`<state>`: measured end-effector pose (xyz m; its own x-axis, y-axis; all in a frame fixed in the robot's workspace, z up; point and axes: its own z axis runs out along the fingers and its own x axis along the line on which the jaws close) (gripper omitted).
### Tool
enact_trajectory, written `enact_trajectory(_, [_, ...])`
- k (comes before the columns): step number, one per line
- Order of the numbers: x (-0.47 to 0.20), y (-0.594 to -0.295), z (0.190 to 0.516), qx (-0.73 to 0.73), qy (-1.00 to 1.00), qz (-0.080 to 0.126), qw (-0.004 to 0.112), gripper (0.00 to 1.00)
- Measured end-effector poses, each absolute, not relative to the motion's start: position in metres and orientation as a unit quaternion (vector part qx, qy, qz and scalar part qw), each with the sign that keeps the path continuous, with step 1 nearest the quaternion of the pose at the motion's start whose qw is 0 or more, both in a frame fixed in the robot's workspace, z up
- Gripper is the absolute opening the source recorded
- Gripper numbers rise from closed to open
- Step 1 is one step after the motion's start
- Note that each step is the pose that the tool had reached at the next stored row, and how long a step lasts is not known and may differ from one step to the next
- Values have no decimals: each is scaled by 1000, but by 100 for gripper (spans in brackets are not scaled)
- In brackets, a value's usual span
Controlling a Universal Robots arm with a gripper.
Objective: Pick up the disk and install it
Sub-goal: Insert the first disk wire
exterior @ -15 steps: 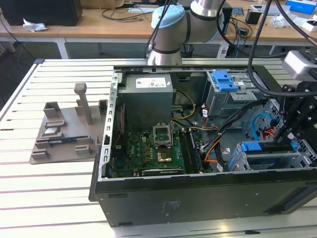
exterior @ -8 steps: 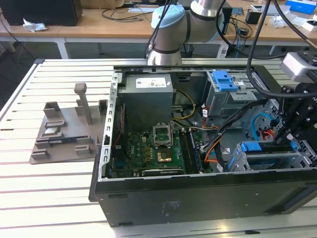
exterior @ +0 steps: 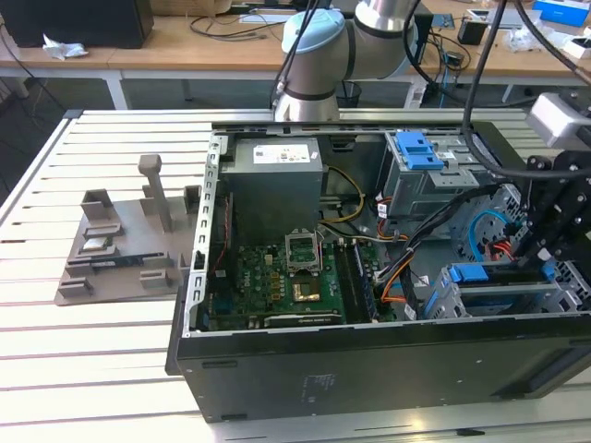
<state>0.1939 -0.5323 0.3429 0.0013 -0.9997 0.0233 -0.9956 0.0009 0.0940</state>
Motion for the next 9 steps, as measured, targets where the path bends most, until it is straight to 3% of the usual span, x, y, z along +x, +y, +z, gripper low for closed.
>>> enact_trajectory(3, [194,-531,358,706,-706,-25,41,22])
enact_trajectory(5, [194,-531,372,706,-706,-25,41,11])
enact_trajectory(9, [194,-530,386,706,-706,-25,41,11])
